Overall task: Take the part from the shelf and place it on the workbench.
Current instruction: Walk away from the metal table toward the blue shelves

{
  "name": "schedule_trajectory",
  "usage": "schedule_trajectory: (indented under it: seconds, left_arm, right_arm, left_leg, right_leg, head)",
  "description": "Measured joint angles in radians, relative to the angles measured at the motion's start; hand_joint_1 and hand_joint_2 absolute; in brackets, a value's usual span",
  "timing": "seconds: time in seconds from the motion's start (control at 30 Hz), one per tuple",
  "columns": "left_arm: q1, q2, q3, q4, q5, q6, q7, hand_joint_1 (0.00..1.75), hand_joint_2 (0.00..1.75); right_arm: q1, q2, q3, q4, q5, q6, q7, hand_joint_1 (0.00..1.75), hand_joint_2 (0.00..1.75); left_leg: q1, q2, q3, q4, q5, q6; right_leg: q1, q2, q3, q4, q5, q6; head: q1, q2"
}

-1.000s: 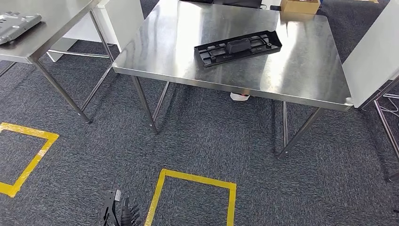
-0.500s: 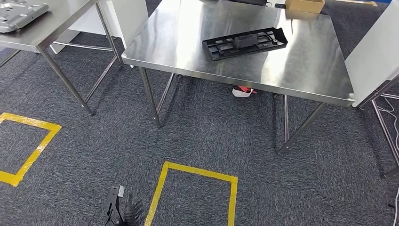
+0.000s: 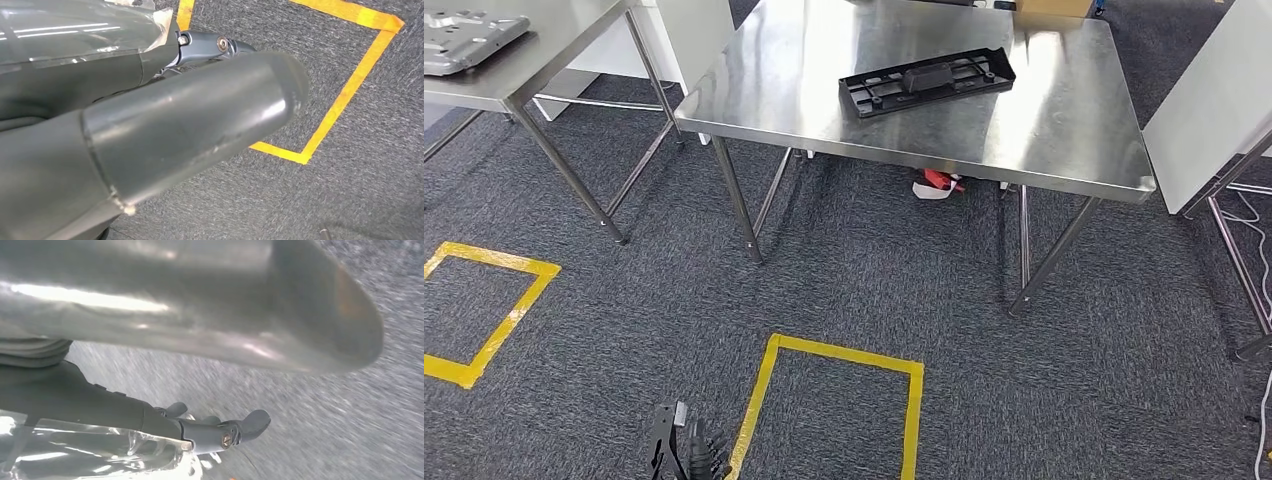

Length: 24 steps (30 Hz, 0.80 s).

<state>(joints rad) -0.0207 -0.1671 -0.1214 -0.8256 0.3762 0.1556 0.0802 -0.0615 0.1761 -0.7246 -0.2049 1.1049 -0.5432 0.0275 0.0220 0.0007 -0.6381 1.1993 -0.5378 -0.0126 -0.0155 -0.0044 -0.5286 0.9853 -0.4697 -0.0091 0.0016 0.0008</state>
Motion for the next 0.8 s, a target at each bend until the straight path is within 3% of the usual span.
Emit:
schedule_trajectory:
  seconds: [0.07,0.13,0.23,0.3,0.33,0.4,0.43,0.47,0.53,0.57,0.63,0.67,0.73,0.8]
  left_arm:
    - [-0.002,0.000,-0.001,-0.004,0.001,0.000,0.000,0.00,0.00]
    - [-0.005,-0.001,-0.002,-0.006,0.003,0.000,0.000,0.00,0.00]
    - [-0.009,0.000,-0.007,-0.006,0.026,-0.006,-0.012,0.00,0.00]
    - [-0.019,0.002,-0.014,0.000,0.046,-0.016,-0.027,0.00,0.00]
    - [-0.024,0.003,-0.019,0.004,0.054,-0.020,-0.033,0.00,0.00]
    - [-0.029,0.007,-0.028,0.014,0.064,-0.027,-0.041,0.00,0.00]
    - [-0.030,0.009,-0.033,0.019,0.068,-0.029,-0.043,0.00,0.00]
    - [-0.030,0.010,-0.037,0.022,0.070,-0.030,-0.044,0.00,0.00]
    - [-0.032,0.012,-0.046,0.026,0.072,-0.030,-0.045,0.00,0.00]
    - [-0.033,0.012,-0.049,0.026,0.071,-0.030,-0.046,0.00,0.00]
    - [-0.036,0.012,-0.054,0.026,0.067,-0.030,-0.046,0.00,0.00]
    - [-0.038,0.012,-0.055,0.026,0.065,-0.029,-0.045,0.00,0.00]
    - [-0.039,0.013,-0.056,0.026,0.062,-0.028,-0.044,0.00,0.00]
    - [-0.039,0.014,-0.057,0.026,0.061,-0.027,-0.042,0.00,0.00]
  right_arm:
    - [-0.001,0.004,-0.020,0.000,-0.006,0.028,0.009,0.00,0.00]
    - [-0.003,0.006,-0.032,0.000,-0.006,0.055,0.012,0.00,0.00]
    - [-0.005,0.001,-0.043,0.001,-0.001,0.213,0.005,0.00,0.00]
    - [-0.005,-0.007,-0.046,0.002,-0.004,0.363,-0.008,0.00,0.00]
    - [-0.005,-0.010,-0.049,0.002,-0.011,0.424,-0.012,0.00,0.00]
    - [-0.005,-0.017,-0.062,0.002,-0.032,0.508,-0.013,0.00,0.00]
    - [-0.004,-0.021,-0.070,0.002,-0.043,0.534,-0.010,0.00,0.00]
    - [-0.004,-0.024,-0.078,0.002,-0.052,0.548,-0.007,0.00,0.00]
    - [-0.005,-0.032,-0.093,0.002,-0.065,0.563,-0.002,0.00,0.00]
    - [-0.007,-0.035,-0.099,0.002,-0.070,0.567,0.001,0.00,0.00]
    - [-0.010,-0.038,-0.110,0.002,-0.079,0.571,0.009,0.00,0.00]
    - [-0.011,-0.038,-0.116,0.002,-0.083,0.570,0.014,0.00,0.00]
    - [-0.011,-0.038,-0.126,0.002,-0.088,0.569,0.020,0.00,0.00]
    - [-0.012,-0.038,-0.132,0.002,-0.090,0.569,0.022,0.00,0.00]
  left_leg:
    - [-0.001,-0.001,0.084,-0.137,0.034,0.008]
    - [-0.007,-0.003,0.109,-0.190,0.039,0.020]
    - [-0.011,0.000,0.098,-0.200,0.059,0.043]
    - [-0.008,0.003,0.086,-0.208,0.076,0.059]
    - [-0.008,0.004,0.078,-0.208,0.082,0.062]
    - [-0.009,0.006,0.061,-0.207,0.094,0.063]
    - [-0.008,0.006,0.053,-0.207,0.099,0.061]
    - [-0.008,0.007,0.048,-0.206,0.104,0.058]
    - [-0.008,0.007,0.040,-0.205,0.113,0.050]
    - [-0.009,0.007,0.037,-0.203,0.116,0.044]
    - [-0.012,0.008,0.035,-0.202,0.122,0.032]
    - [-0.011,0.008,0.034,-0.202,0.125,0.025]
    - [-0.004,0.007,0.028,-0.195,0.122,0.013]
    - [0.000,0.005,0.001,-0.132,0.069,0.005]
  right_leg:
    - [0.004,0.000,-0.007,0.008,0.003,0.005]
    - [0.009,0.000,-0.017,0.012,0.008,0.015]
    - [0.010,0.000,-0.034,0.022,0.009,0.034]
    - [0.007,0.002,-0.070,0.093,-0.037,0.034]
    - [0.004,0.002,-0.098,0.157,-0.073,0.031]
    - [0.001,0.002,-0.141,0.275,-0.126,0.033]
    - [-0.001,0.002,-0.140,0.294,-0.133,0.039]
    - [-0.002,0.002,-0.116,0.266,-0.123,0.047]
    - [-0.008,0.002,-0.025,0.124,-0.084,0.062]
    - [-0.007,0.003,0.013,0.056,-0.068,0.063]
    - [-0.003,0.005,0.043,-0.007,-0.055,0.052]
    - [0.002,0.006,0.039,-0.008,-0.051,0.044]
    - [-0.002,0.005,0.037,-0.008,-0.040,0.026]
    - [-0.007,0.003,0.033,-0.009,-0.026,0.006]
  head:
    - [0.000,0.000]
    - [0.002,0.000]
    - [0.001,0.000]
    - [0.007,0.000]
    - [0.010,0.000]
    - [0.014,0.000]
    - [0.014,0.000]
    - [0.014,0.000]
    - [0.015,0.000]
    - [0.015,0.000]
    - [0.012,0.000]
    - [0.011,0.000]
    - [0.009,0.000]
    - [0.007,0.000]
